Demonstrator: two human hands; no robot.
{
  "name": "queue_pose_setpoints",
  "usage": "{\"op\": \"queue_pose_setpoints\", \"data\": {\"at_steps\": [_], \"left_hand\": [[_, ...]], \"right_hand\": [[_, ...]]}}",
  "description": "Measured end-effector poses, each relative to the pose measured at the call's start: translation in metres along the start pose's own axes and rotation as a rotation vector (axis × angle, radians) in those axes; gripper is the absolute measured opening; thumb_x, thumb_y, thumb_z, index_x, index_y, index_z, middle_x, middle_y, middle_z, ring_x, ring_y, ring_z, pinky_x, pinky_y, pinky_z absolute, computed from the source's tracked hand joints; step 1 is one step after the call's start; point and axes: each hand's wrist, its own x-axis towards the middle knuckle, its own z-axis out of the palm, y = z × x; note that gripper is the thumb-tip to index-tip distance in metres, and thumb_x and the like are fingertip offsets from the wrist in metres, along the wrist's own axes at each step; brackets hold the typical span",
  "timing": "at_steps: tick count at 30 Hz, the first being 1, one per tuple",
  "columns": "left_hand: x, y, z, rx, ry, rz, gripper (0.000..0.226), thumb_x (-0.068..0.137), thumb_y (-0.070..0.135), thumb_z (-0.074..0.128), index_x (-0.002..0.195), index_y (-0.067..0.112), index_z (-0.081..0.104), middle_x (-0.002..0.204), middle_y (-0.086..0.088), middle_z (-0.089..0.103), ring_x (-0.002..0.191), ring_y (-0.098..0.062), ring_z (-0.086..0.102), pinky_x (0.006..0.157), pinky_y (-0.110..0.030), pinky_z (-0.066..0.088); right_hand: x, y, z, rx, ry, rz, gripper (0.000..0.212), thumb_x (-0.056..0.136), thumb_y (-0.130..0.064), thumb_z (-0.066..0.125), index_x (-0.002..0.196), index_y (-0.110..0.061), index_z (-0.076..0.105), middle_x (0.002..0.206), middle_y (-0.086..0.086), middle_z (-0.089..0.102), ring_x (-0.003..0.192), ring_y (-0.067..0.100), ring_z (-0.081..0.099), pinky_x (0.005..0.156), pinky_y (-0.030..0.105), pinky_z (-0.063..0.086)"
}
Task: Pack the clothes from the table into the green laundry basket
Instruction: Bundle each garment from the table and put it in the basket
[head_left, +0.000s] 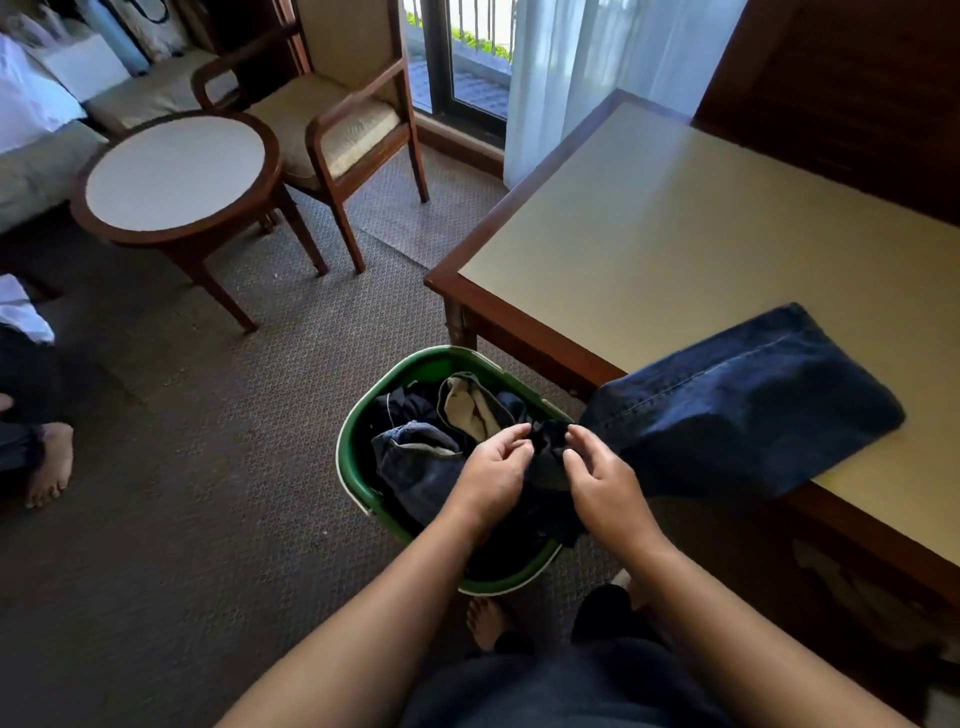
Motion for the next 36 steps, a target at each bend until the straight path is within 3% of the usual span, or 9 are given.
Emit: {"op": "queue_pose_setpoints", "data": {"at_steps": [4, 10, 15, 20, 23, 26, 29, 32, 36], "left_hand": [[0.008, 0.028, 0.039, 0.069, -0.082, 0.078, 0.038, 0.101, 0.027, 0.057, 0.139, 0.028, 0.060, 0.123, 0.004, 0.070, 0.111, -0.007, 0.068, 0.094, -0.025, 0.055], [0.018, 0.067, 0.103, 0.219, -0.157, 0.190, 0.042, 0.101, 0.028, 0.056, 0.142, 0.031, 0.057, 0.125, 0.008, 0.067, 0.114, -0.005, 0.063, 0.104, -0.031, 0.052], [0.027, 0.088, 0.154, 0.324, -0.155, 0.292, 0.034, 0.100, 0.030, 0.054, 0.133, 0.031, 0.063, 0.114, 0.009, 0.072, 0.104, -0.011, 0.069, 0.096, -0.039, 0.057], [0.047, 0.104, 0.197, 0.579, -0.117, 0.379, 0.038, 0.099, 0.025, 0.058, 0.137, 0.024, 0.058, 0.137, 0.001, 0.055, 0.109, -0.006, 0.059, 0.092, -0.021, 0.048], [0.061, 0.106, 0.212, 0.744, -0.189, 0.239, 0.053, 0.098, 0.032, 0.060, 0.148, 0.026, 0.044, 0.150, -0.006, 0.035, 0.101, -0.015, 0.061, 0.081, -0.022, 0.049], [0.072, 0.098, 0.228, 0.889, -0.273, 0.148, 0.078, 0.095, 0.043, 0.065, 0.160, 0.030, 0.024, 0.160, -0.007, 0.022, 0.138, -0.028, 0.044, 0.109, -0.033, 0.039], [0.080, 0.084, 0.244, 1.148, -0.281, 0.164, 0.095, 0.086, 0.049, 0.073, 0.161, 0.032, 0.016, 0.157, -0.009, 0.022, 0.139, -0.035, 0.040, 0.112, -0.045, 0.042], [0.079, 0.073, 0.256, 1.307, -0.157, 0.243, 0.081, 0.081, 0.040, 0.076, 0.149, 0.032, 0.033, 0.141, -0.008, 0.034, 0.123, -0.037, 0.050, 0.095, -0.051, 0.053], [0.078, 0.072, 0.260, 1.267, -0.093, 0.334, 0.043, 0.082, 0.031, 0.076, 0.119, 0.026, 0.056, 0.118, -0.003, 0.049, 0.109, -0.032, 0.056, 0.085, -0.044, 0.054]], "right_hand": [[0.002, 0.011, -0.039, 0.025, 0.146, 0.027, 0.046, 0.102, -0.026, 0.052, 0.147, -0.018, 0.048, 0.143, 0.000, 0.057, 0.130, 0.009, 0.051, 0.113, 0.033, 0.042], [0.007, 0.020, -0.102, 0.032, 0.322, 0.047, 0.042, 0.102, -0.029, 0.051, 0.144, -0.020, 0.051, 0.132, -0.006, 0.059, 0.121, 0.005, 0.052, 0.099, 0.021, 0.038], [0.020, 0.034, -0.154, 0.051, 0.398, 0.061, 0.034, 0.104, -0.033, 0.048, 0.133, -0.020, 0.059, 0.126, -0.005, 0.062, 0.111, 0.005, 0.053, 0.090, 0.022, 0.040], [0.052, 0.068, -0.206, -0.026, 0.529, 0.183, 0.044, 0.100, -0.038, 0.054, 0.138, -0.016, 0.053, 0.144, 0.011, 0.048, 0.131, 0.027, 0.048, 0.108, 0.040, 0.042], [0.065, 0.092, -0.232, 0.031, 0.465, 0.332, 0.061, 0.097, -0.041, 0.058, 0.149, -0.015, 0.039, 0.154, 0.015, 0.031, 0.138, 0.034, 0.041, 0.111, 0.048, 0.040], [0.075, 0.116, -0.248, -0.051, 0.317, 0.375, 0.080, 0.093, -0.042, 0.064, 0.156, -0.013, 0.023, 0.158, 0.017, 0.019, 0.144, 0.035, 0.032, 0.116, 0.044, 0.033], [0.085, 0.132, -0.259, -0.222, 0.183, 0.343, 0.098, 0.085, -0.048, 0.073, 0.158, -0.015, 0.016, 0.154, 0.018, 0.017, 0.142, 0.033, 0.029, 0.116, 0.037, 0.029], [0.086, 0.138, -0.259, -0.427, 0.117, 0.289, 0.100, 0.076, -0.056, 0.078, 0.154, -0.020, 0.026, 0.148, 0.014, 0.017, 0.133, 0.030, 0.040, 0.109, 0.034, 0.038], [0.081, 0.148, -0.252, -0.543, 0.153, 0.150, 0.088, 0.075, -0.056, 0.077, 0.148, -0.024, 0.039, 0.143, 0.010, 0.025, 0.125, 0.031, 0.048, 0.102, 0.037, 0.048]]}}
